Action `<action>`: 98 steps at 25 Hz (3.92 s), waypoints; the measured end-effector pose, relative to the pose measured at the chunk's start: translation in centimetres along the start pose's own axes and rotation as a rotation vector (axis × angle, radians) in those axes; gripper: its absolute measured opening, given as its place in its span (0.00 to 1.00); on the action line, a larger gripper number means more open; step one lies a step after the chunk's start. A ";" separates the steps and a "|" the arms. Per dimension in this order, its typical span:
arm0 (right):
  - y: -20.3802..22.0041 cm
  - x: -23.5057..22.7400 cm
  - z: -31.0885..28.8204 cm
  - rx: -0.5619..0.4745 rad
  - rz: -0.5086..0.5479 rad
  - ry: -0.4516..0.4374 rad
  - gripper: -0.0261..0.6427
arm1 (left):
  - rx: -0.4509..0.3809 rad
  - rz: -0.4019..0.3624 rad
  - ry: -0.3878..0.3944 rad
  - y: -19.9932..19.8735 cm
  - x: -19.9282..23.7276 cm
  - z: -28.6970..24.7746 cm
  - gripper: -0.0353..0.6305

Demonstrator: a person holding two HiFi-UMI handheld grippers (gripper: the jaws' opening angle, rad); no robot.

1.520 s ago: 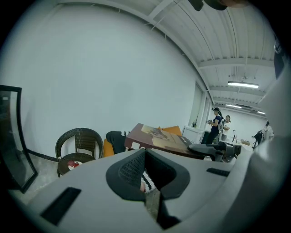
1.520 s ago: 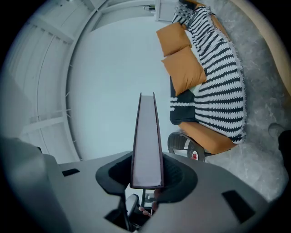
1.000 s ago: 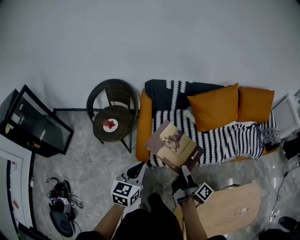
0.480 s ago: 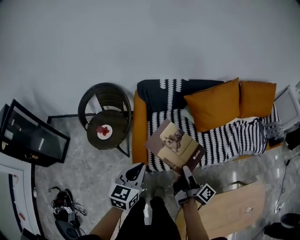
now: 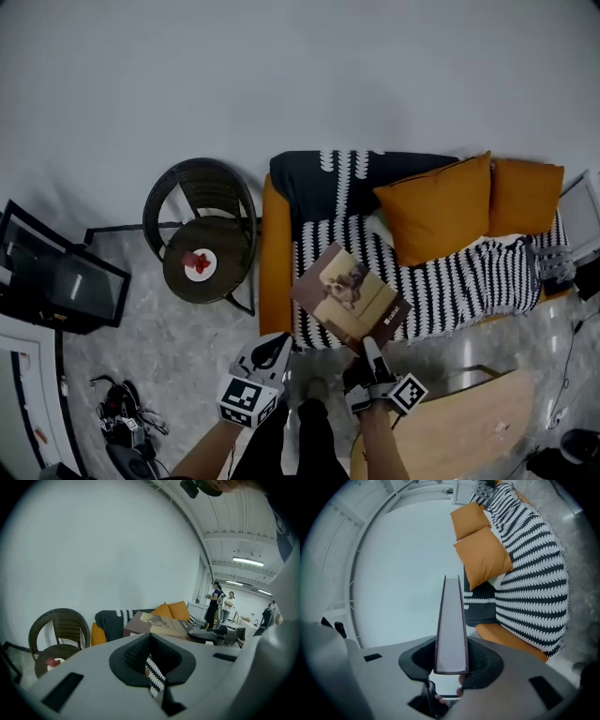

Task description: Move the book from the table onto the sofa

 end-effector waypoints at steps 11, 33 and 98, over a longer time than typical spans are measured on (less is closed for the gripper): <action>-0.7 -5.9 -2.6 -0.002 -0.014 0.055 0.27 | 0.025 -0.012 -0.005 3.8 2.6 -4.2 0.07; -2.4 -23.5 -11.9 -0.010 -0.064 0.260 0.27 | 0.077 -0.008 -0.032 12.7 8.5 -13.3 0.07; -4.3 -1.4 -6.6 0.180 0.664 0.070 0.07 | 0.040 0.083 0.037 0.7 0.6 -9.5 0.07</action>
Point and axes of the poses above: the fingertips, and each gripper's own axes: z backward along the fingers, x to its left, y out of its underside, the point moved 2 cm from there along z, backward along the fingers, and after that the axes turned 10 degrees about z, right-handed, at the moved point
